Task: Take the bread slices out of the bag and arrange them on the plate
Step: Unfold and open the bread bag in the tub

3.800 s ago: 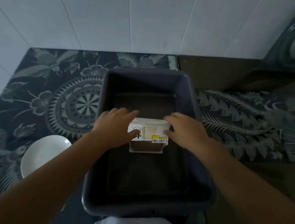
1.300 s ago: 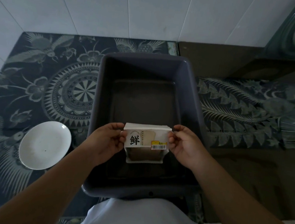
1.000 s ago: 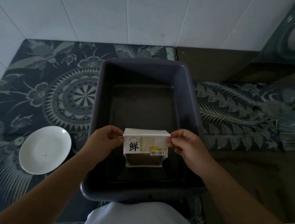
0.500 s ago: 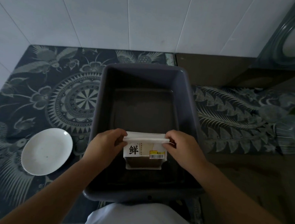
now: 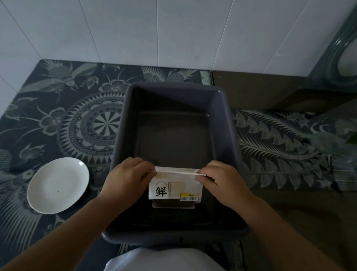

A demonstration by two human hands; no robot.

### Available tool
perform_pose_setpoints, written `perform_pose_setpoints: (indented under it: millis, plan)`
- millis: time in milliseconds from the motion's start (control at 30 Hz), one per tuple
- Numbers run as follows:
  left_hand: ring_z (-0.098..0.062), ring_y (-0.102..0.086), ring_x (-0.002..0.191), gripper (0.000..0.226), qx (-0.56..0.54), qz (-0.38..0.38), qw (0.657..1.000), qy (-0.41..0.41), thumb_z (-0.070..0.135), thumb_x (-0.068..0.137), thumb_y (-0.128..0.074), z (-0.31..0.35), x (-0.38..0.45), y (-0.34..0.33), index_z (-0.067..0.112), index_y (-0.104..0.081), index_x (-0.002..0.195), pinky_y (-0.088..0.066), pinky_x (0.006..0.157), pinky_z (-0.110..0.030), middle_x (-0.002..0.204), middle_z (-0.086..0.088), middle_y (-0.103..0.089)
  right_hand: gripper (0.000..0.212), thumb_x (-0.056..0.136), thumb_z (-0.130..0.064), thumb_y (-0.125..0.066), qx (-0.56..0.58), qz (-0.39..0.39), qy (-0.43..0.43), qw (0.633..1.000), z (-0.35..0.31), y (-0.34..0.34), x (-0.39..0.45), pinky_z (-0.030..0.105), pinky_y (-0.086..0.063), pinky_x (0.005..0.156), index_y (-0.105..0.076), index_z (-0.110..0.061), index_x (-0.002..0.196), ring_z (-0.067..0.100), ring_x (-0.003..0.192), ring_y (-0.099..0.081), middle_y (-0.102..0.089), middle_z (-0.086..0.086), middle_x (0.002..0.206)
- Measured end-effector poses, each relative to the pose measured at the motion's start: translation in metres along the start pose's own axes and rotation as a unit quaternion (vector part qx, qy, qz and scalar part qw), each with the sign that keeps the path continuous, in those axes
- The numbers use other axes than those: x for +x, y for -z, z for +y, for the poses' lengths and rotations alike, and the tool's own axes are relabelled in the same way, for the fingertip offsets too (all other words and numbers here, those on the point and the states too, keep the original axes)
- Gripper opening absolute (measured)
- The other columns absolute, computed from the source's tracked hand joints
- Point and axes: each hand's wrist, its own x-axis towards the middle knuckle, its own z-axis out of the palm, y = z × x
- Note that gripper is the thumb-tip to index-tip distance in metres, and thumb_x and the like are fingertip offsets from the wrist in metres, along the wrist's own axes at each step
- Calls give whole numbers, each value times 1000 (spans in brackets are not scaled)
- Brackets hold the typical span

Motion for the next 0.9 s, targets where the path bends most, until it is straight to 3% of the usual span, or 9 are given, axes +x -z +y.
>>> perform_pose_setpoints:
  millis: [100,233,367,500,567,767,900]
  plan:
    - [-20,-56,84,6,-13,-9,1000,14,15,90,-66,3,7,0,12,-70,92,-43,65,-28,93,-2,-64,20,84,-26,-72,-10,14,-13,1000,-2,-1,3,13,-42,68,-68,-22,104,1,81,-54,-55,-13,95]
    - [-15,-58,80,8,-43,-66,995,57,25,96,-56,5,13,2,20,-62,97,-41,62,-24,86,7,-61,19,83,-23,-71,-48,-3,13,999,-5,-1,4,14,-42,63,-60,-28,98,2,77,-55,-59,-12,92]
    - [-25,-64,56,27,75,-70,993,-52,17,82,-74,9,10,6,13,-64,107,-51,63,-38,74,-1,-71,21,84,-29,-69,-74,-2,36,997,-6,0,4,9,-33,52,-51,-34,94,1,64,-51,-50,-17,78]
    - [-24,-63,54,24,120,-64,989,-66,23,80,-75,10,10,10,15,-67,101,-49,69,-40,66,1,-68,17,86,-32,-65,-44,0,46,998,1,-1,3,20,-48,58,-54,-32,99,6,72,-58,-62,-9,86]
    - [-25,-64,58,20,123,-53,988,-77,23,81,-72,10,10,12,16,-68,100,-49,70,-41,68,1,-69,18,87,-32,-65,-12,15,29,999,4,-1,3,20,-51,65,-58,-31,103,4,80,-61,-66,-8,93]
    - [-20,-65,80,9,-37,-70,996,-27,13,92,-63,9,14,13,14,-72,96,-54,69,-39,87,-1,-71,11,90,-32,-60,70,36,6,997,2,1,8,14,-48,61,-67,-23,89,2,77,-62,-65,-14,79]
    - [-2,-63,84,20,-168,-57,981,84,15,94,-62,9,17,12,26,-65,110,-53,69,-16,92,13,-64,12,90,-26,-64,167,55,-82,981,-1,1,10,9,-45,60,-68,-27,80,3,71,-62,-66,-9,70]
